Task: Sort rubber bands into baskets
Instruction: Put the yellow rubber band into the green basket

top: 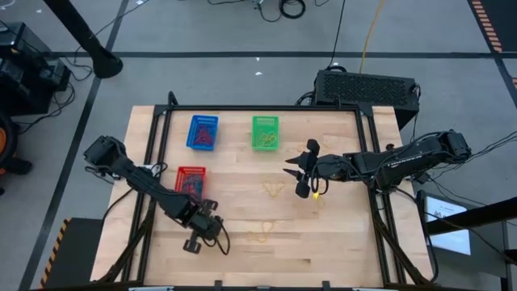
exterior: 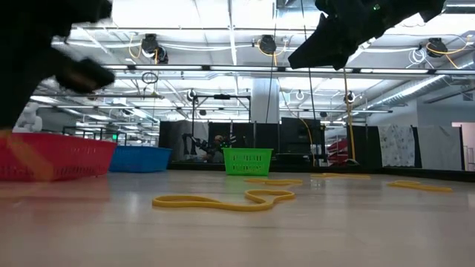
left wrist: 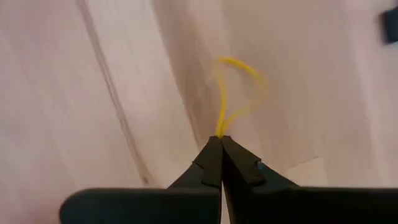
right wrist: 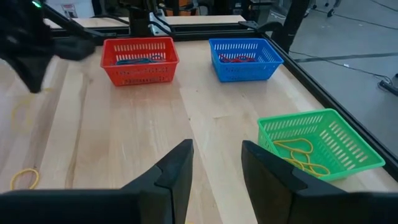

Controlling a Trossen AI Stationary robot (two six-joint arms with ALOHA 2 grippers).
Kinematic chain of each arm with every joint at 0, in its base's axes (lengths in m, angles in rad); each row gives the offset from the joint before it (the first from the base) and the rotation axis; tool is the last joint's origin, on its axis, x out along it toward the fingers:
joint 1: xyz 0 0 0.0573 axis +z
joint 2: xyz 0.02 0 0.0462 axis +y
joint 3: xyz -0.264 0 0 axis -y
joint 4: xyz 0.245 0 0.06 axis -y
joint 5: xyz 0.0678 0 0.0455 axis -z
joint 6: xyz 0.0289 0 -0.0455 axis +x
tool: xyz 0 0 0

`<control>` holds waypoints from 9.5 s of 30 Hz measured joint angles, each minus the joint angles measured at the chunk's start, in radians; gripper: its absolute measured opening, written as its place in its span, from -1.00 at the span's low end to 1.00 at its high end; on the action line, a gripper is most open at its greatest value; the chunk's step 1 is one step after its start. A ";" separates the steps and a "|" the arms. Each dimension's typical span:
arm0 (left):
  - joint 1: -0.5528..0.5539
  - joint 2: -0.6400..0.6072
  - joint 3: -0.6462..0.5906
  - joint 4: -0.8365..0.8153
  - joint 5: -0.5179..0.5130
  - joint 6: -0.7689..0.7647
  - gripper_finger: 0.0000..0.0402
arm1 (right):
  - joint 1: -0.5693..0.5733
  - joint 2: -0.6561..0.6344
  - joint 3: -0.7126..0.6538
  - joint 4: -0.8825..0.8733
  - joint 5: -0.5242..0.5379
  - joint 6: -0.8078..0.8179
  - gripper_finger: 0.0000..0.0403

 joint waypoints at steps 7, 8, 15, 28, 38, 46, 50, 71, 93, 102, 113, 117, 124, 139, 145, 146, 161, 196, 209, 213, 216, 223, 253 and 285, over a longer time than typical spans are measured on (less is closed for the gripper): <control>0.022 -0.001 0.170 -0.088 -0.183 0.160 -0.99 | 0.000 0.000 0.000 0.000 0.000 0.000 -0.35; 0.035 -0.002 0.188 -0.086 -0.204 0.190 -0.99 | 0.000 0.000 0.000 0.000 0.000 0.000 -0.35; 0.208 -0.002 0.258 -0.085 -0.294 0.428 -1.00 | 0.000 0.000 0.000 -0.001 0.000 0.000 -0.35; 0.753 -0.002 0.281 0.189 -0.178 0.771 -1.00 | 0.000 0.000 0.000 -0.063 0.000 -0.033 -0.35; 1.007 0.109 0.282 0.393 0.002 0.619 -1.00 | -0.014 0.001 0.000 -0.094 0.001 -0.092 -0.35; 1.024 0.256 0.281 0.507 0.040 0.580 -1.00 | -0.021 0.001 0.000 -0.099 0.001 -0.103 -0.35; 1.023 0.289 0.281 0.492 -0.019 0.548 -0.99 | -0.021 0.001 0.000 -0.106 0.001 -0.095 -0.35; 0.999 0.217 0.281 0.359 -0.027 0.483 -0.41 | -0.021 0.029 0.000 -0.114 0.001 -0.098 -0.35; 0.500 0.154 0.203 0.472 0.098 0.448 -0.41 | 0.026 0.094 0.016 -0.072 -0.188 -0.053 -0.35; 0.286 0.210 0.202 0.487 0.058 0.344 -0.41 | 0.122 0.092 0.096 -0.113 -0.214 -0.026 -0.35; 0.127 0.328 0.202 0.624 -0.120 0.274 -0.41 | 0.212 0.092 0.163 -0.102 -0.207 -0.001 -0.35; 0.116 0.412 0.201 0.693 -0.120 0.221 -0.41 | 0.228 0.092 0.167 -0.071 -0.206 -0.022 -0.35; 0.116 0.490 0.205 0.714 -0.118 0.166 -0.41 | 0.237 0.092 0.167 -0.053 -0.205 -0.079 -0.35; 0.138 0.488 0.207 0.643 -0.057 0.115 -0.96 | 0.216 0.092 0.167 -0.052 -0.202 -0.135 -0.35; 0.149 0.413 0.196 0.578 -0.061 0.147 -0.98 | 0.216 0.092 0.167 -0.053 -0.202 -0.134 -0.35; 0.150 0.386 0.194 0.565 -0.070 0.163 -0.98 | 0.216 0.092 0.167 -0.054 -0.202 -0.133 -0.35; 0.297 0.006 0.201 0.354 -0.315 0.393 -0.99 | 0.216 0.092 0.167 -0.151 -0.204 -0.061 -0.35; 1.024 0.298 0.202 0.748 0.014 0.292 -0.99 | 0.319 0.105 0.083 -0.721 0.058 0.458 -0.35; 1.021 0.295 0.202 0.759 0.014 0.266 -0.72 | 0.266 0.105 0.078 -0.719 0.059 0.390 -0.35; 1.021 0.295 0.202 0.761 0.010 0.259 -0.55 | 0.254 0.105 0.078 -0.729 0.055 0.391 -0.35; 1.021 0.295 0.202 0.761 0.008 0.216 -0.45 | 0.250 0.105 0.077 -0.739 0.055 0.393 -0.35; 1.008 0.193 0.203 0.629 0.145 0.244 -0.41 | 0.249 0.104 -0.025 -0.722 0.002 0.453 -0.35; 0.733 0.080 0.100 0.687 0.173 0.508 -0.41 | 0.094 0.111 -0.153 -0.575 -0.129 0.004 -0.35; 0.709 -0.116 -0.222 1.190 0.290 0.432 -0.41 | -0.037 -0.039 -0.138 -0.435 -0.316 0.169 -1.00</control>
